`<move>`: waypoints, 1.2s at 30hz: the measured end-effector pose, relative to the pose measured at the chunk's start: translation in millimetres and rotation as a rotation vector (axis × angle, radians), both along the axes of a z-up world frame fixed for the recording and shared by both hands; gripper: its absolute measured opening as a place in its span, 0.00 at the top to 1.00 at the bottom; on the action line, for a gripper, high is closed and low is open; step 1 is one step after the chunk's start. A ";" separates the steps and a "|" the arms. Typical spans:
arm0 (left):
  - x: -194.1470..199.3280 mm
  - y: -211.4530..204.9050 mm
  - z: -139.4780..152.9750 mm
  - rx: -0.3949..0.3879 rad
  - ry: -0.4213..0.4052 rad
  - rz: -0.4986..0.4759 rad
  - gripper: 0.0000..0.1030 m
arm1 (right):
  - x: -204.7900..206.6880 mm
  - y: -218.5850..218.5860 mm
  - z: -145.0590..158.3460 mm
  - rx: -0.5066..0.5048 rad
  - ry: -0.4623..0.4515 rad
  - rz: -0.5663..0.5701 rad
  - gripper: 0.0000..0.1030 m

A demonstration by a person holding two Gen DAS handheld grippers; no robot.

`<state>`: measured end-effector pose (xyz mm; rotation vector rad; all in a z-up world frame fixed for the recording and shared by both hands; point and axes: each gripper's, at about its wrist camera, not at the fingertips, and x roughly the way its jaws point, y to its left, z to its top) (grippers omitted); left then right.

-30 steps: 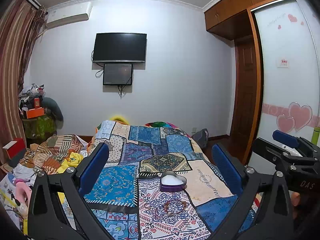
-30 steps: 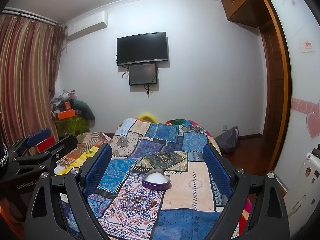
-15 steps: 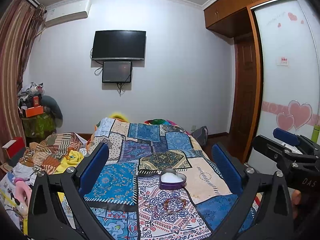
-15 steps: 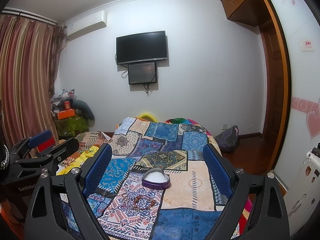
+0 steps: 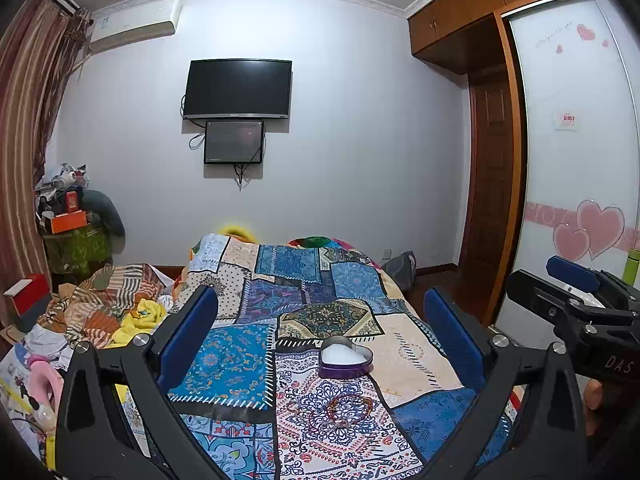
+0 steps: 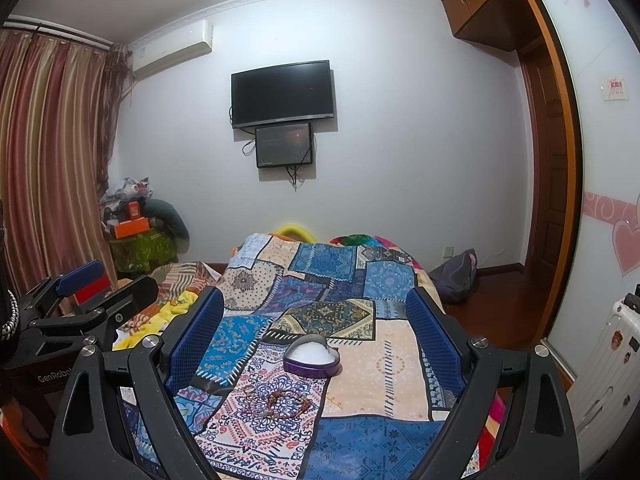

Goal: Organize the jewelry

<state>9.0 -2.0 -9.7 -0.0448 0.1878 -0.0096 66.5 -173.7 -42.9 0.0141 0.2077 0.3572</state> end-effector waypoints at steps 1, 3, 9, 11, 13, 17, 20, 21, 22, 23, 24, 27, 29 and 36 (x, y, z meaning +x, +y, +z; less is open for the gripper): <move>3.5 -0.8 -2.6 0.000 0.002 0.001 0.00 | 1.9 -0.5 -4.8 0.001 0.001 -0.001 0.12; 4.6 -0.6 -4.4 0.000 0.004 0.002 0.00 | 2.0 -0.6 -4.4 0.000 0.002 0.000 0.12; 5.6 -0.3 -7.4 -0.001 0.006 0.002 0.00 | 2.8 -2.1 -8.1 0.001 0.007 -0.001 0.12; 5.6 -0.5 -7.4 -0.001 0.006 0.002 0.00 | 2.9 -1.9 -8.5 0.001 0.008 -0.001 0.12; 6.2 -0.7 -7.9 -0.001 0.007 0.003 0.00 | 2.6 -1.9 -9.0 0.001 0.008 -0.002 0.12; 7.1 -0.4 -10.3 -0.004 0.008 0.003 0.00 | 3.0 -1.7 -8.0 0.000 0.009 -0.002 0.12; 7.0 0.0 -10.2 -0.004 0.009 0.003 0.00 | 3.7 -1.7 -7.8 0.001 0.012 -0.002 0.12; 6.9 0.1 -10.4 -0.004 0.009 0.003 0.00 | 4.1 -1.5 -8.2 0.001 0.014 -0.001 0.12; 7.8 1.2 -11.1 -0.005 0.011 0.003 0.00 | 4.2 -1.5 -8.8 0.000 0.015 -0.002 0.12; 7.9 2.2 -11.8 -0.006 0.012 0.003 0.00 | 4.4 -1.4 -8.9 -0.001 0.015 -0.002 0.12; 7.9 2.6 -12.6 -0.006 0.013 0.003 0.00 | 4.6 0.2 -7.9 -0.002 0.016 -0.002 0.12; 9.3 3.8 -15.2 -0.009 0.016 0.004 0.00 | 4.7 1.1 -8.2 -0.004 0.020 -0.001 0.12; 13.1 3.8 -14.3 -0.010 0.021 0.006 0.00 | 5.1 1.9 -8.0 -0.007 0.024 -0.001 0.12; 21.9 10.3 -20.7 -0.019 0.045 0.019 0.00 | 11.3 3.3 -9.1 -0.013 0.049 -0.003 0.12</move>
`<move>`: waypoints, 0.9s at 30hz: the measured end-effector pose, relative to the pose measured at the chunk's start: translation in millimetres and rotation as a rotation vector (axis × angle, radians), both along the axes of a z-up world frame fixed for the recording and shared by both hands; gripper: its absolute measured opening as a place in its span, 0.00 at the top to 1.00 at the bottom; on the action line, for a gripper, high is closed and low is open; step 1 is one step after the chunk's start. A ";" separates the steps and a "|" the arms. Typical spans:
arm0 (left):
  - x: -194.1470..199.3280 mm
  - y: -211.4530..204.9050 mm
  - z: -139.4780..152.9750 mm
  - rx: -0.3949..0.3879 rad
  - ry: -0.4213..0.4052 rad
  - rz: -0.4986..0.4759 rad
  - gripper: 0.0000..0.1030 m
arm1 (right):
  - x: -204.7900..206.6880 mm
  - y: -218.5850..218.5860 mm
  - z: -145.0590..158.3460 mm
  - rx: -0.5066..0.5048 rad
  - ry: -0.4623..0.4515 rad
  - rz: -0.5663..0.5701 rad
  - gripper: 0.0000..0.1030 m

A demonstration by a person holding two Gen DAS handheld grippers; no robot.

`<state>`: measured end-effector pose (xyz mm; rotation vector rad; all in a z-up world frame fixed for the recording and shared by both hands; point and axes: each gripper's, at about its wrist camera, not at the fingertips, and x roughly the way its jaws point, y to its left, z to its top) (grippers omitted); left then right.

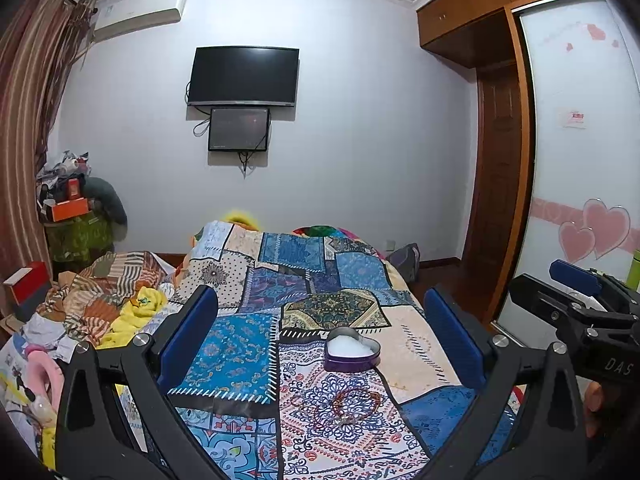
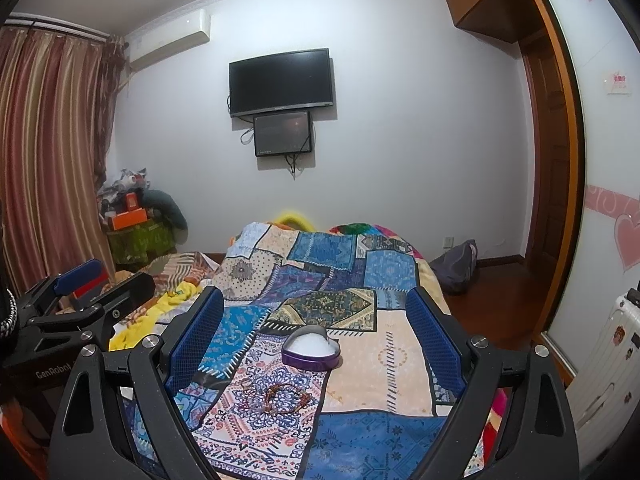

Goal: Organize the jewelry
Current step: 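Lower both tools toward the jewelry pile beside the purple heart tin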

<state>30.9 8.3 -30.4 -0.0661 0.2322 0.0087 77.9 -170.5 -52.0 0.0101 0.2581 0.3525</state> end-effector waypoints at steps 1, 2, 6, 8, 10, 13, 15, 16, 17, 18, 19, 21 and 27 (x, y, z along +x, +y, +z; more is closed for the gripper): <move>2.2 1.9 -2.0 -0.003 0.006 0.003 0.00 | 1.4 0.1 -0.4 -0.002 0.005 0.000 0.12; 4.1 3.3 -3.6 -0.006 0.011 0.006 0.00 | 3.2 0.7 -1.7 -0.005 0.012 -0.001 0.12; 16.0 11.8 -14.6 -0.012 0.047 0.031 0.00 | 12.2 4.6 -8.2 -0.020 0.041 -0.006 0.12; 23.4 16.5 -22.6 -0.014 0.074 0.045 0.00 | 19.7 6.4 -15.0 -0.034 0.067 -0.010 0.12; 32.6 23.2 -31.8 -0.019 0.111 0.060 0.00 | 26.0 7.1 -21.8 -0.046 0.091 -0.012 0.12; 46.5 31.9 -43.0 -0.029 0.162 0.069 0.00 | 40.6 10.6 -35.8 -0.073 0.157 -0.007 0.12; 56.1 36.4 -51.3 -0.036 0.200 0.074 0.00 | 49.4 13.2 -46.2 -0.085 0.206 0.003 0.12; 60.4 38.4 -56.1 -0.040 0.219 0.073 0.00 | 53.5 14.4 -51.1 -0.087 0.233 0.011 0.12; 64.0 39.9 -60.4 -0.042 0.237 0.073 0.00 | 56.7 15.5 -55.3 -0.089 0.254 0.018 0.12; 67.7 40.8 -65.2 -0.042 0.255 0.075 0.00 | 61.0 16.3 -60.5 -0.091 0.279 0.025 0.12; 72.0 41.4 -71.2 -0.037 0.276 0.079 0.00 | 65.2 17.6 -67.2 -0.095 0.309 0.032 0.12; 80.2 41.0 -82.2 -0.020 0.315 0.080 0.00 | 70.8 19.4 -75.5 -0.110 0.339 0.036 0.12; 98.2 38.2 -108.5 0.005 0.407 0.037 0.13 | 80.8 29.0 -99.3 -0.158 0.411 0.081 0.12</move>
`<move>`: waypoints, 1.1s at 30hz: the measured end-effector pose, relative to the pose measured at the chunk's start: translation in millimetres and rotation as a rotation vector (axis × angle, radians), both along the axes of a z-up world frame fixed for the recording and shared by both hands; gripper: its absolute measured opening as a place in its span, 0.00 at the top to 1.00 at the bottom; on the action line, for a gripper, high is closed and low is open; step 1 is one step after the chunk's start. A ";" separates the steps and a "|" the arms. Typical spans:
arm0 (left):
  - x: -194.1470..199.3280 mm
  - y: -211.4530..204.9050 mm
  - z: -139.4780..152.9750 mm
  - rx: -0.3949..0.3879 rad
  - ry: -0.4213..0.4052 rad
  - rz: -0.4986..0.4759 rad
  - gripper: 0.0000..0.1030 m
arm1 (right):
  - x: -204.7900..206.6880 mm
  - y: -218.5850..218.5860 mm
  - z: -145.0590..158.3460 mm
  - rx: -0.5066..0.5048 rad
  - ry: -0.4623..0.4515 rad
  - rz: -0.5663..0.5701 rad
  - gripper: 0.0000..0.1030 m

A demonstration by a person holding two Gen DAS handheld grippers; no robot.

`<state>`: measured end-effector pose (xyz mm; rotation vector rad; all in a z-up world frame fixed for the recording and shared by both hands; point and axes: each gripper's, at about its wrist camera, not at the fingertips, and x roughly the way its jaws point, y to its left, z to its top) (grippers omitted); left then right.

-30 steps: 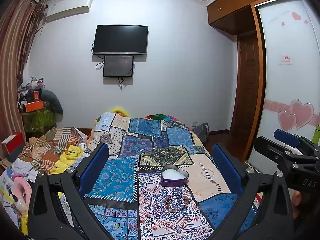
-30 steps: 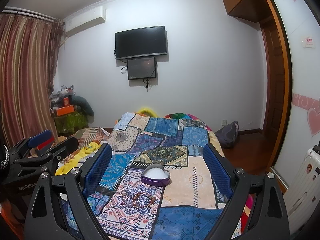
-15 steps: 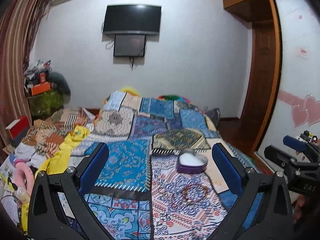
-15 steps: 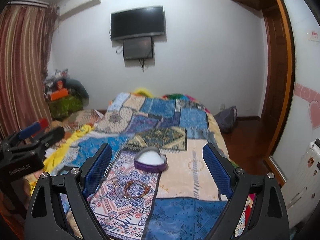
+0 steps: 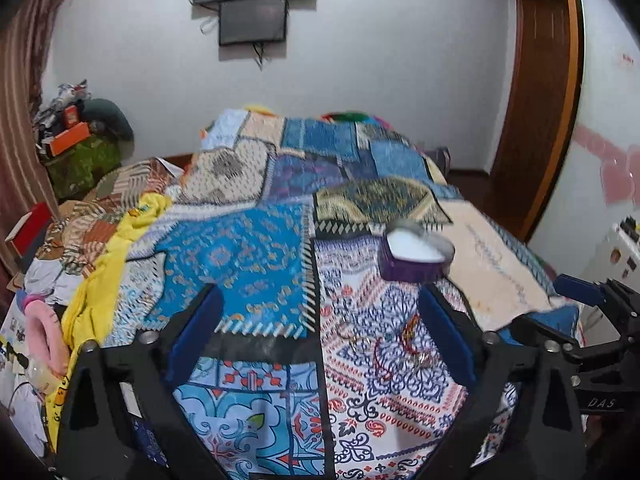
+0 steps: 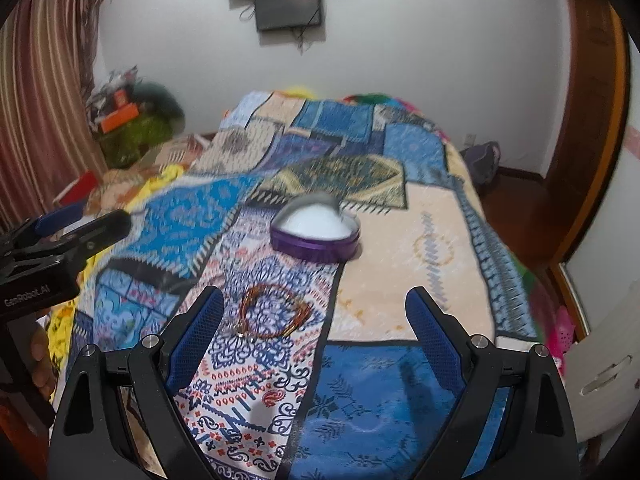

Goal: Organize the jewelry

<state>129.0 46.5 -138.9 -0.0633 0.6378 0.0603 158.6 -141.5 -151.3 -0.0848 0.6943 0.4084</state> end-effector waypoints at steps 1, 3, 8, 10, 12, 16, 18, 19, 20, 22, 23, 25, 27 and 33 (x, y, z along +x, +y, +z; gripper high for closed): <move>3.4 -0.4 -4.5 -0.001 0.020 -0.011 0.18 | 1.6 1.7 -3.4 -0.003 0.012 0.012 0.13; 9.5 -0.4 -13.2 -0.015 0.056 -0.033 0.24 | 4.6 7.5 -10.9 -0.008 0.028 0.034 0.21; 18.3 2.5 -32.2 -0.067 0.123 -0.075 0.37 | 12.3 21.4 -29.7 -0.014 0.113 0.110 0.47; 20.9 3.8 -39.2 -0.083 0.146 -0.081 0.45 | 14.8 26.0 -36.1 -0.014 0.147 0.136 0.55; 23.2 4.9 -45.4 -0.106 0.168 -0.097 0.51 | 17.0 30.3 -42.8 -0.011 0.179 0.163 0.61; 26.0 5.1 -55.9 -0.159 0.204 -0.138 0.63 | 20.2 38.6 -53.0 -0.008 0.224 0.198 0.72; 26.5 2.4 -59.8 -0.160 0.217 -0.157 0.66 | 22.6 43.8 -58.0 -0.020 0.243 0.215 0.77; 27.1 0.9 -61.3 -0.155 0.220 -0.162 0.66 | 22.9 45.8 -60.5 -0.025 0.249 0.219 0.78; 27.6 -0.2 -62.6 -0.153 0.223 -0.169 0.66 | 23.5 47.3 -62.7 -0.032 0.253 0.221 0.79; 28.4 -1.1 -64.3 -0.159 0.229 -0.183 0.66 | 24.3 48.2 -64.7 -0.036 0.259 0.224 0.81; 29.2 -1.1 -64.9 -0.161 0.232 -0.188 0.66 | 24.5 48.8 -64.5 -0.039 0.259 0.226 0.82; 30.6 -2.9 -66.8 -0.166 0.240 -0.199 0.66 | 24.2 49.9 -65.1 -0.049 0.254 0.229 0.86; 31.9 -2.4 -68.2 -0.177 0.249 -0.211 0.66 | 25.0 52.3 -66.3 -0.065 0.249 0.232 0.87; 34.3 -5.7 -70.8 -0.205 0.277 -0.236 0.66 | 22.6 56.6 -67.3 -0.095 0.227 0.246 0.91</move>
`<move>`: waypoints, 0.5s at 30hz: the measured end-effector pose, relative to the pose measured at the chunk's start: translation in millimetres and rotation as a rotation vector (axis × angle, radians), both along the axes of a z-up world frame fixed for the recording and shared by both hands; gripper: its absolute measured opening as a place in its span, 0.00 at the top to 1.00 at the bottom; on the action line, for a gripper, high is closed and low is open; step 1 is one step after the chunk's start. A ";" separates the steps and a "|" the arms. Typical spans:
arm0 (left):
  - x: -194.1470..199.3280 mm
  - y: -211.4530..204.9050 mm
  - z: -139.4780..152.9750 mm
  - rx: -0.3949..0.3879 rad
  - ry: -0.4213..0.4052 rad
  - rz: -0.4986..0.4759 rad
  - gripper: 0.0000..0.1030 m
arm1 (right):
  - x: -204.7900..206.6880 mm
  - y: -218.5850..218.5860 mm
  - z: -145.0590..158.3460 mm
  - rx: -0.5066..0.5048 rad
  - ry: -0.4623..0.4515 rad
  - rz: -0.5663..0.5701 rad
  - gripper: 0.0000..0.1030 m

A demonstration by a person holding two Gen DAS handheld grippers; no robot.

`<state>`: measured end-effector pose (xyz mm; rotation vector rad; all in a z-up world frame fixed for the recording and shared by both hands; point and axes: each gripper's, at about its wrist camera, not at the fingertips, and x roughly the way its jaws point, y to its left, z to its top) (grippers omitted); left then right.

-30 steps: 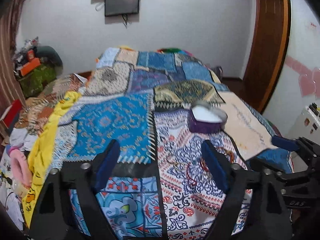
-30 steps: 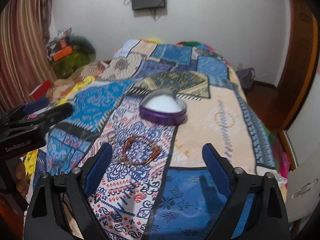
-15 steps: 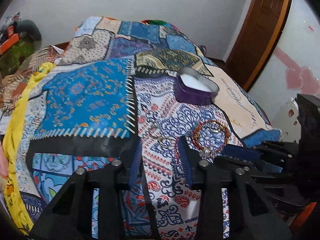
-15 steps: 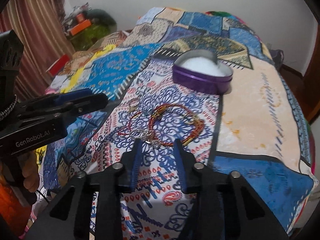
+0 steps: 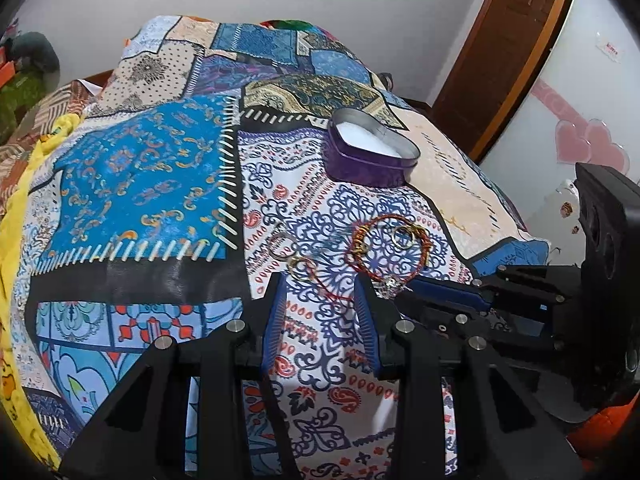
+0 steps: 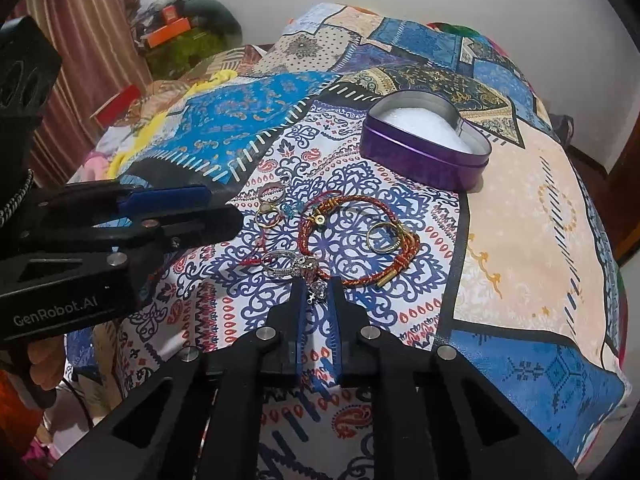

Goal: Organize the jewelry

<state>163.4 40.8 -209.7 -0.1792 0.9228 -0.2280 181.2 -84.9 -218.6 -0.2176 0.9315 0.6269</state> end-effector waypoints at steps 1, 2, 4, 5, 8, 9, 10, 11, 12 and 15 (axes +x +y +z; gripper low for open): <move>-0.1 -1.6 0.1 -0.002 0.003 -0.008 0.66 | 0.8 -1.0 0.3 0.003 0.001 0.000 0.91; -0.3 -3.1 0.4 0.000 0.003 -0.014 0.66 | 1.2 -2.6 1.0 0.009 0.001 -0.003 0.91; -0.5 -7.1 1.6 0.006 0.002 -0.027 0.66 | 0.3 -3.8 2.3 0.013 -0.003 -0.008 0.92; -0.2 -9.7 2.3 0.009 0.001 -0.036 0.66 | 0.3 -5.2 3.1 0.014 -0.005 -0.011 0.92; 1.7 -17.0 2.5 0.017 0.005 -0.055 0.66 | 0.6 -11.7 6.5 0.026 -0.014 -0.025 0.92; 2.2 -18.7 2.2 0.018 0.008 -0.060 0.66 | 0.4 -13.3 7.5 0.031 -0.015 -0.031 0.92; 3.3 -20.9 1.6 0.019 0.012 -0.065 0.66 | 1.4 -17.0 8.8 0.038 -0.015 -0.039 0.92; 4.4 -22.8 0.8 0.019 0.015 -0.070 0.66 | 2.2 -20.0 10.3 0.044 -0.018 -0.048 0.92; 4.7 -24.1 -0.1 0.017 0.018 -0.074 0.66 | 1.5 -21.3 11.8 0.047 -0.021 -0.054 0.92; 8.6 -29.0 -3.9 0.016 0.035 -0.088 0.66 | 3.2 -29.6 16.8 0.060 -0.034 -0.076 0.92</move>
